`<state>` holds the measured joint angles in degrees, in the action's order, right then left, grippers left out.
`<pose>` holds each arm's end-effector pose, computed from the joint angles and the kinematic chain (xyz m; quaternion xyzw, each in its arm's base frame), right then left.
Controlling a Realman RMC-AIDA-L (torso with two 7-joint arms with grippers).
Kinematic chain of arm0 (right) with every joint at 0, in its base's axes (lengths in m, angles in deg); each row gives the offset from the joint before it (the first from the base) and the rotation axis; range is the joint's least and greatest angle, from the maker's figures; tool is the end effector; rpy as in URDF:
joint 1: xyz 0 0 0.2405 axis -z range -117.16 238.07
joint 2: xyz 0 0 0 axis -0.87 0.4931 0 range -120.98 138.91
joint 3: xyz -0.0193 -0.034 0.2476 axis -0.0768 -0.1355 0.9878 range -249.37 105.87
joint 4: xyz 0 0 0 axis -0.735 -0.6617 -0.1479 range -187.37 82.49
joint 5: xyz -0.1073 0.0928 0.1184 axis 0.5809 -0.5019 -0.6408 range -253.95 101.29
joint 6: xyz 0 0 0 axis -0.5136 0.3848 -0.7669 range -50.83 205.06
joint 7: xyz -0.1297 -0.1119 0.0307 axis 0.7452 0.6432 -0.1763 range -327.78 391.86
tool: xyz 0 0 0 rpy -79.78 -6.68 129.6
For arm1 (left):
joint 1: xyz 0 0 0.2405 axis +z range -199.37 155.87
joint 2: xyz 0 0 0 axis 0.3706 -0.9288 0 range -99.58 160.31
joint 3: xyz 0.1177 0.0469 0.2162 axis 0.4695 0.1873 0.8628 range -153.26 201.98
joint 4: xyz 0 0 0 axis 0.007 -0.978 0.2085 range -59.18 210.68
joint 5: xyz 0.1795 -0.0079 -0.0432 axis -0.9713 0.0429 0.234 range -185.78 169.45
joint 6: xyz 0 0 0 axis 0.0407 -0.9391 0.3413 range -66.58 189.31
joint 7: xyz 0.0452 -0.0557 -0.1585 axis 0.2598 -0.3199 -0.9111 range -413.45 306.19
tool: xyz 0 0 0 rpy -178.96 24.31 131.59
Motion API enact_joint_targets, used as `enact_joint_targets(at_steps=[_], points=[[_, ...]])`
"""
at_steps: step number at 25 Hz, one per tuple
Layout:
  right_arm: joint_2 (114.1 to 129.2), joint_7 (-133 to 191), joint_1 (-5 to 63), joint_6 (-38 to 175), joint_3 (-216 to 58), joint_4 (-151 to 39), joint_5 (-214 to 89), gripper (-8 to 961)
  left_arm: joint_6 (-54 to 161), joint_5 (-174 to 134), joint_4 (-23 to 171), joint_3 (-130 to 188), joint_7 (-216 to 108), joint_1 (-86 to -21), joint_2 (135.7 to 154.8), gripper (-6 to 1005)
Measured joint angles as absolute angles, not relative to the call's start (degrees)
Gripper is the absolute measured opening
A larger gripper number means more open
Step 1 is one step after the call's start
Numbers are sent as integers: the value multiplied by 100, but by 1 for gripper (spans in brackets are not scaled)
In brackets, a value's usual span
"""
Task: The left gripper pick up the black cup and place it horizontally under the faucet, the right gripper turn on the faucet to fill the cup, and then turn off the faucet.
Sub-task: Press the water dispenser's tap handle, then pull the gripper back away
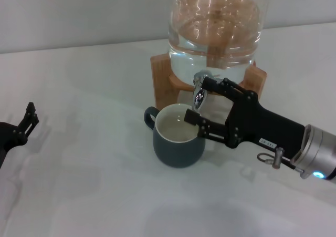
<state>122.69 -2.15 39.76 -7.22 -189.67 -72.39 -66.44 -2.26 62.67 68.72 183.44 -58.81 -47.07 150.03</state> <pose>0.2105 0.2812 -0.0356 -0.8443 0.1114 0.4511 0.2670 -0.3138 0.3332 -0.0306 -0.7451 -0.2328 -0.2360 0.5787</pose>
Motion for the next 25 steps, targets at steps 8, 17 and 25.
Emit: enact_joint_targets(at_steps=[8,17,25], points=[[12338,-225,4149,-1055,-19047,-7203,-6535,868,-207,6267,6896,18344,-5881,-4704,15007,886],[12242,-276,4338,-1678,-18726,-7158,-6479,868,-166,6267,6902,18344,-5881,-4669,15007,886],[12159,-353,4407,-1882,-17709,-6900,-6470,868,-165,6287,6916,18334,-5881,-4652,15005,886]])
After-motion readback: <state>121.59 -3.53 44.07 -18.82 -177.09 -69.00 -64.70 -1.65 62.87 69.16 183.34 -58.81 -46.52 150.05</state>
